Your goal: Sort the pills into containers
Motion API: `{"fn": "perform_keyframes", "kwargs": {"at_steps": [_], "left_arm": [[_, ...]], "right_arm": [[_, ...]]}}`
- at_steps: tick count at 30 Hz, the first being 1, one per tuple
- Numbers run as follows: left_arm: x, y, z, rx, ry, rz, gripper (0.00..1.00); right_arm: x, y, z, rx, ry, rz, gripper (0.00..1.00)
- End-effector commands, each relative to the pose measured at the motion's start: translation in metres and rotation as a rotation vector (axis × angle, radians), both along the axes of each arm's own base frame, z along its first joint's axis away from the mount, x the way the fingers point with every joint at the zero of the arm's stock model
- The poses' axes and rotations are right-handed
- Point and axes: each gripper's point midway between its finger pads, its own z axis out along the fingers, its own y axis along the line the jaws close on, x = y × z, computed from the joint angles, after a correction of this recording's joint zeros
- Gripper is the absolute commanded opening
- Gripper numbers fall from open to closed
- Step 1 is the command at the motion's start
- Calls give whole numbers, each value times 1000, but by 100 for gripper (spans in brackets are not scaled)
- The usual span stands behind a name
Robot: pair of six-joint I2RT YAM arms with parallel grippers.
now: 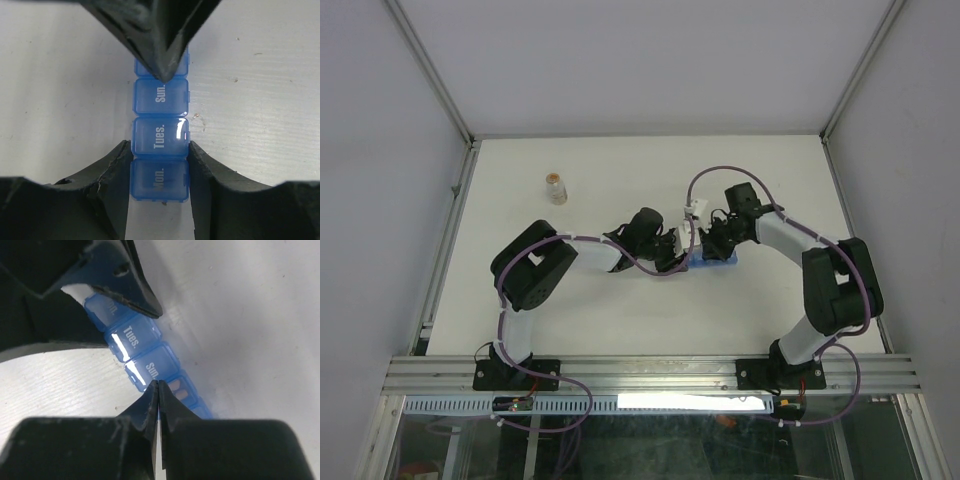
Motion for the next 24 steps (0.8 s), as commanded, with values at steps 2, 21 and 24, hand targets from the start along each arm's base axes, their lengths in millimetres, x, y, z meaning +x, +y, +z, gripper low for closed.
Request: {"fn": "perform_keyframes", "kwargs": {"at_steps": [2, 21, 24], "left_arm": [[0, -9, 10, -26, -2, -14, 24], [-9, 18, 219, -513, 132, 254, 98], [-25, 49, 274, -663, 196, 281, 99]], "right_arm": [[-14, 4, 40, 152, 44, 33, 11], [-21, -67, 228, 304, -530, -191, 84], [-21, -83, 279, 361, -673, -387, 99]]}}
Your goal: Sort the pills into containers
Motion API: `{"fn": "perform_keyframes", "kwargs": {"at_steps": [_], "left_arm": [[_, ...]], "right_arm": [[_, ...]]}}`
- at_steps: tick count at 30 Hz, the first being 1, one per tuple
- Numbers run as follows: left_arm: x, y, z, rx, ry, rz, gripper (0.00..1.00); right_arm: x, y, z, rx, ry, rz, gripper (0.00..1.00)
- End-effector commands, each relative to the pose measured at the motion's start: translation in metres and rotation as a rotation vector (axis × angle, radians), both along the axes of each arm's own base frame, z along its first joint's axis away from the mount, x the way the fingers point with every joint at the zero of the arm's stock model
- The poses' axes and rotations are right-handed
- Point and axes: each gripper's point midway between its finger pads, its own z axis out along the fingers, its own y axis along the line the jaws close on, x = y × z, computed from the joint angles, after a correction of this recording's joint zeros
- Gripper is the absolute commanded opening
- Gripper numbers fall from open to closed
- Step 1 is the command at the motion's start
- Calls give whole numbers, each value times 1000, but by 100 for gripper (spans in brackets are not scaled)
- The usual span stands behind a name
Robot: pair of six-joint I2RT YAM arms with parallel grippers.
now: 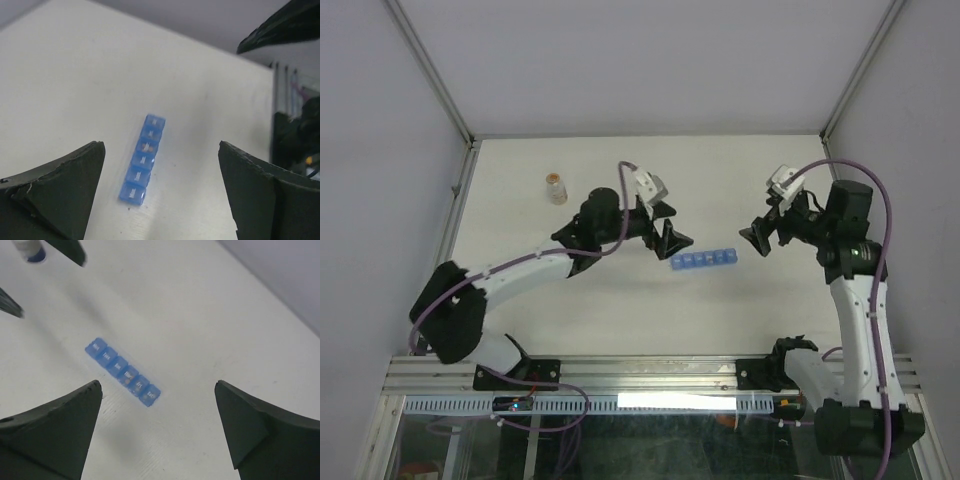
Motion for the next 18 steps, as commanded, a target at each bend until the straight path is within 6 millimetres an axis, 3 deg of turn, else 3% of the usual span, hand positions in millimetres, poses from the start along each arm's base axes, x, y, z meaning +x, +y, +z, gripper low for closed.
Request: {"fn": "perform_keyframes", "kwargs": {"at_steps": [1, 5, 11, 18], "left_arm": [[-19, 41, 123, -341, 36, 64, 99], [-42, 76, 175, -451, 49, 94, 99], [-76, 115, 233, -506, 12, 136, 99], [-106, 161, 266, -508, -62, 220, 99]], "right_arm": [[1, -18, 96, 141, -239, -252, 99], [-18, -17, 143, 237, -238, -315, 99], [-58, -1, 197, 289, -329, -228, 99], [-68, 0, 232, 390, -335, -268, 99]]}}
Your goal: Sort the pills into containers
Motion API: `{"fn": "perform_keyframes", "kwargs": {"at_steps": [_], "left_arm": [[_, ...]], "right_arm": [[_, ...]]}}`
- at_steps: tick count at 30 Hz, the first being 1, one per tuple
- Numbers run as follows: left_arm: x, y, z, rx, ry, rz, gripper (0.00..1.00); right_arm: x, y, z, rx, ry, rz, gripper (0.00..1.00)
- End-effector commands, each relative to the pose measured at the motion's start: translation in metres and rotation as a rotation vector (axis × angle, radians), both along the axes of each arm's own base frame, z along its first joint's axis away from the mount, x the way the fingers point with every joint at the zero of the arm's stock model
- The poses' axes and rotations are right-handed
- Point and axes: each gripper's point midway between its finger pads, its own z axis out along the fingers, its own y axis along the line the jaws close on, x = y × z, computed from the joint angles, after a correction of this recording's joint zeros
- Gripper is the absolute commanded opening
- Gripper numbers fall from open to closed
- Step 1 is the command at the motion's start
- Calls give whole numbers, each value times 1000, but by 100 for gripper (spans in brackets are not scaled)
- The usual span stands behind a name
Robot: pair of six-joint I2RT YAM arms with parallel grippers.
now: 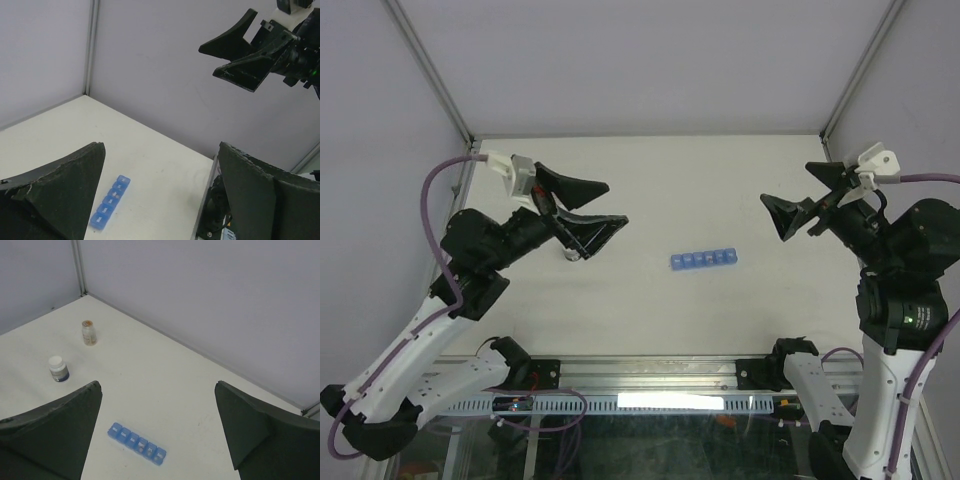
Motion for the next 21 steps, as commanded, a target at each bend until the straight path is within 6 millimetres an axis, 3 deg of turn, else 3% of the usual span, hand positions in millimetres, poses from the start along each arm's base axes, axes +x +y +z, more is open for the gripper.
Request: {"fn": "perform_keyframes", "kwargs": {"at_steps": [1, 9, 21], "left_arm": [[-18, 32, 20, -7, 1, 80, 99], [-39, 58, 32, -32, -20, 115, 99], [-40, 54, 31, -4, -33, 101, 99]], "right_arm": [[-7, 3, 19, 81, 17, -4, 99], [-18, 14, 25, 72, 21, 75, 99], [-18, 12, 25, 79, 22, 64, 99]]}}
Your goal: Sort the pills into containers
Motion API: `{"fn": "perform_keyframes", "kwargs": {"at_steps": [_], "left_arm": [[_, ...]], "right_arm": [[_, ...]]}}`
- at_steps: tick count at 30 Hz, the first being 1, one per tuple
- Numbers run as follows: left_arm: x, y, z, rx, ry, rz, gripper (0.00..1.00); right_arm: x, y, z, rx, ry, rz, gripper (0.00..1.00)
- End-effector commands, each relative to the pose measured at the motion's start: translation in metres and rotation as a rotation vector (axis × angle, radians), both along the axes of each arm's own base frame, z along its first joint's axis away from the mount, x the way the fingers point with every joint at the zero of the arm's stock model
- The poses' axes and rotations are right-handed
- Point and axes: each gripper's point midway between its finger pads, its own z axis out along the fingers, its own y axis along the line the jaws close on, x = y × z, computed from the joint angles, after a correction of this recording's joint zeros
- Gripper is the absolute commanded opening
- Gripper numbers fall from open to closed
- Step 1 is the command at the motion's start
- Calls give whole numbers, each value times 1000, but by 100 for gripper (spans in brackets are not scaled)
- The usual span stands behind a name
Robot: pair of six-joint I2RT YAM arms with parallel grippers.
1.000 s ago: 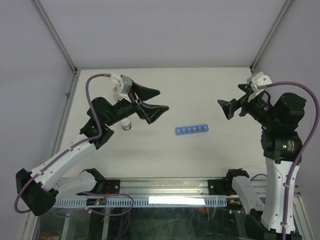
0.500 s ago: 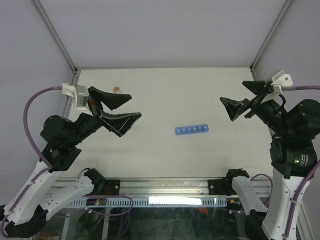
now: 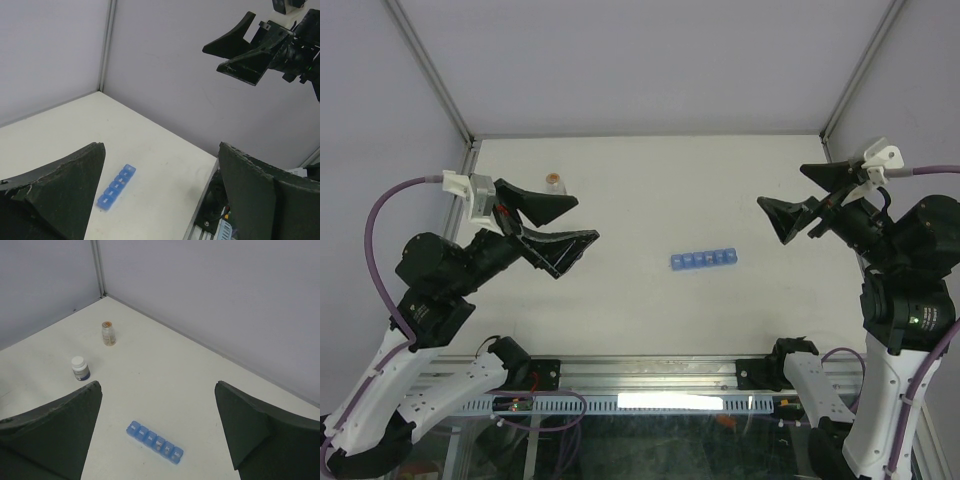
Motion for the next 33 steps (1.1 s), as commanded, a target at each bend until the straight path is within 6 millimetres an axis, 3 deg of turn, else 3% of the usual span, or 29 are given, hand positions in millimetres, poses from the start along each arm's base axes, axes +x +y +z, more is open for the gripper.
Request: {"fn": "perform_keyframes", "kwargs": {"at_steps": [1, 33], "left_arm": [[-2, 3, 13, -4, -39, 11, 99], [8, 3, -6, 38, -48, 49, 99]], "right_arm": [[-4, 1, 13, 18, -26, 5, 99], [4, -6, 17, 16, -30, -32, 99]]}}
